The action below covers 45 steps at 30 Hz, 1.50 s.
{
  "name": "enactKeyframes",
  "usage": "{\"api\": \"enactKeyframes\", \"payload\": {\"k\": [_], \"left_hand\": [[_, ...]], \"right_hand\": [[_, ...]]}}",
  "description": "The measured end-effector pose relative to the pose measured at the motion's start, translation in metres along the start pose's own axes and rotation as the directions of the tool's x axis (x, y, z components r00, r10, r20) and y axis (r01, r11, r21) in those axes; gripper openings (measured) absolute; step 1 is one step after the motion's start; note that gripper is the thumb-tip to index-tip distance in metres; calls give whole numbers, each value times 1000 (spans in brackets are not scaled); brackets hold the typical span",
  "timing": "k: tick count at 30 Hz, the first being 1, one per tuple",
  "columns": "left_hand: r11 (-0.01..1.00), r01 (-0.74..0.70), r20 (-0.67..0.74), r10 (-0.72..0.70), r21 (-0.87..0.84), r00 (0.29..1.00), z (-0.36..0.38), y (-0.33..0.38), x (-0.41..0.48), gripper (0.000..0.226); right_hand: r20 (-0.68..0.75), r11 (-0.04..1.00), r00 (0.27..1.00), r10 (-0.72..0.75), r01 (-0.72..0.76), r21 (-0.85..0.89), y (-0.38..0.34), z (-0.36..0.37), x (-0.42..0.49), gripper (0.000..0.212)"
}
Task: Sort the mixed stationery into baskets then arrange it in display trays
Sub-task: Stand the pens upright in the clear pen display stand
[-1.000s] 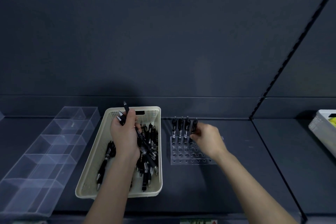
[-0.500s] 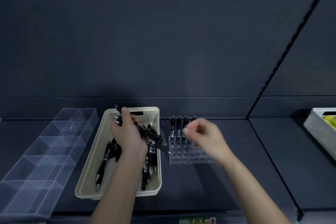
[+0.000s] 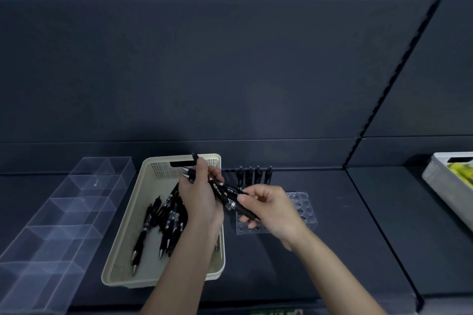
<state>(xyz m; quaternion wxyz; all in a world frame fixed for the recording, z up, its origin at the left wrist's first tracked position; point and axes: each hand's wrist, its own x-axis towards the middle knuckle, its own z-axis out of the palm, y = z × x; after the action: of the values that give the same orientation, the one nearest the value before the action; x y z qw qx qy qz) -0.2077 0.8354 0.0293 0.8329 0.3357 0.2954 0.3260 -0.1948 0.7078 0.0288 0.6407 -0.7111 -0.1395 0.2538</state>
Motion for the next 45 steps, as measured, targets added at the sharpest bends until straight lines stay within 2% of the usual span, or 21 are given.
{"api": "enactKeyframes", "payload": {"k": [4, 6, 8, 11, 16, 19, 21, 24, 25, 27, 29, 31, 36, 39, 41, 45], "left_hand": [[999, 37, -86, -40, -40, 995, -1, 1, 3, 18], [993, 86, -126, -95, -80, 987, -2, 2, 6, 22], [982, 135, -129, -152, -133, 980, -3, 3, 7, 20], [963, 184, -106, -207, -195, 973, -4, 3, 7, 17], [963, 216, -78, -230, -161, 970, -5, 3, 10, 15], [968, 234, -71, -241, -93, 968, -9, 1, 11, 16], [967, 243, -61, -247, -72, 967, -12, -1, 12, 17], [969, 239, -52, -242, -59, 969, -14, -2, 14, 18], [972, 231, -51, -233, -48, 971, -15, -3, 14, 18], [977, 212, -46, -212, -13, 976, -15, -4, 14, 18], [979, 200, -27, -200, 23, 979, -15, -6, 13, 20], [978, 204, -1, -204, 35, 979, -14, -6, 12, 18], [979, 199, 66, -202, 42, 977, -11, -4, 9, 14], [978, 204, 100, -207, 40, 973, -12, -4, 8, 14], [976, 211, 117, -215, 48, 969, -12, -4, 7, 14], [976, 211, 126, -215, 46, 968, -14, -4, 5, 14]], "right_hand": [[-96, 979, 987, -126, 108, -173, 1, 6, 2, 16], [-117, 976, 980, -164, 144, -166, 2, 6, 3, 17], [-147, 987, 977, -154, 146, -68, 1, 6, 3, 13], [-193, 985, 979, -62, 91, 146, 1, 4, 4, 7], [-210, 847, 975, 66, 57, 529, -1, -10, 4, 5], [-249, 798, 967, 47, 114, 592, -3, -26, 3, 18], [-309, 785, 951, 17, 179, 593, -7, -42, 2, 16], [-434, 837, 899, -63, 285, 467, -13, -67, 4, 11], [-487, 880, 868, -102, 307, 362, -14, -74, 6, 11], [-584, 960, 784, -210, 279, 29, -12, -84, 11, 14], [-587, 936, 737, -336, 190, -297, -8, -89, 17, 13], [-527, 874, 743, -413, 161, -458, -5, -88, 22, 13], [-342, 730, 782, -522, 201, -654, -1, -77, 29, 10], [-205, 644, 830, -518, 221, -733, 1, -71, 30, 14], [-153, 626, 863, -482, 217, -749, 4, -67, 31, 17], [-141, 634, 878, -456, 210, -744, 7, -66, 30, 17]]}}
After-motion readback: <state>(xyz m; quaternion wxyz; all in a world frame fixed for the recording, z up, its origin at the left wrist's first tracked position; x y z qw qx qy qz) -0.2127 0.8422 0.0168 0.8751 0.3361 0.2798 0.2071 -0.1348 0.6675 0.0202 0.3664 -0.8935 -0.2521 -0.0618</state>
